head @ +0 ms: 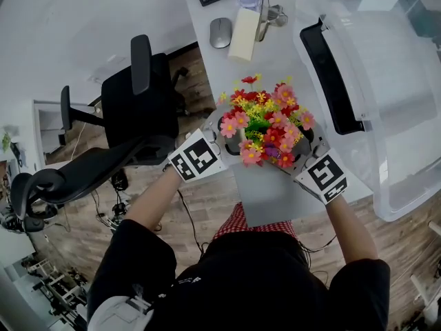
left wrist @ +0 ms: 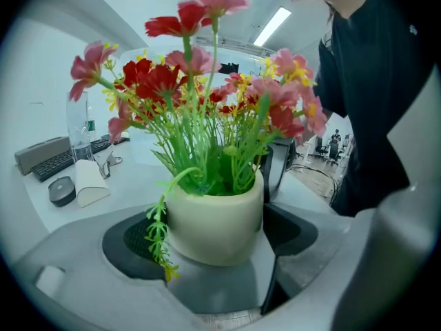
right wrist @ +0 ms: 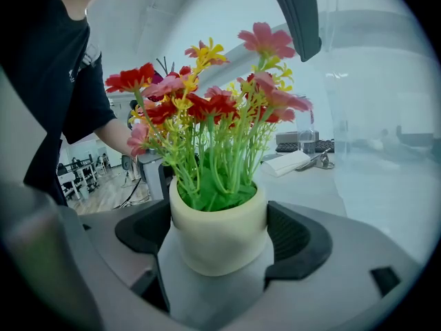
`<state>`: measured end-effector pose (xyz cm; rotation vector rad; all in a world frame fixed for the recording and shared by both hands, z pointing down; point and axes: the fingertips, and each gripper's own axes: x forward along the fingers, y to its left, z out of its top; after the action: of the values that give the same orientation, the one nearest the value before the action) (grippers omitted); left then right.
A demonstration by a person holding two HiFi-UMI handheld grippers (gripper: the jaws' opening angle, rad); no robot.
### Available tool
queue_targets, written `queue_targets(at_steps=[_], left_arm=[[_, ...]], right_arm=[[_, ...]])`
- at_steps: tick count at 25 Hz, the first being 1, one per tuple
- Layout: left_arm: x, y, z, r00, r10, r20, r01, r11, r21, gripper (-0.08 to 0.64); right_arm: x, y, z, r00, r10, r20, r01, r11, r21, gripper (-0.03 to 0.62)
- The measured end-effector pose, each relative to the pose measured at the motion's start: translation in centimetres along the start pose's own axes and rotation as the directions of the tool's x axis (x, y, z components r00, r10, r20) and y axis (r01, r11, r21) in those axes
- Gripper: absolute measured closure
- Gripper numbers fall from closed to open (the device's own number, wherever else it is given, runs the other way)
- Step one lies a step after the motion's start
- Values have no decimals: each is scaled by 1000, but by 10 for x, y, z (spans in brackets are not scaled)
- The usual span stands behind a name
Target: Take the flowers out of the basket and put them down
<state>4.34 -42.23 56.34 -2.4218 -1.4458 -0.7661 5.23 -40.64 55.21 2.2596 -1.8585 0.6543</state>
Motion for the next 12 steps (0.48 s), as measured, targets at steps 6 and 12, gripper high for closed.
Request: queue_targets(at_steps=[6, 12], left_arm=[[1, -2, -1, 1000, 5, 3, -5, 1000, -1, 126], [2, -3, -4, 1000, 22, 2, -22, 1000, 8, 126]], right_arm=[[-1, 1, -2, 1000, 2, -5, -2, 1000, -9, 155], [0, 3, -3, 1000, -4, -12, 3, 999, -42, 155]])
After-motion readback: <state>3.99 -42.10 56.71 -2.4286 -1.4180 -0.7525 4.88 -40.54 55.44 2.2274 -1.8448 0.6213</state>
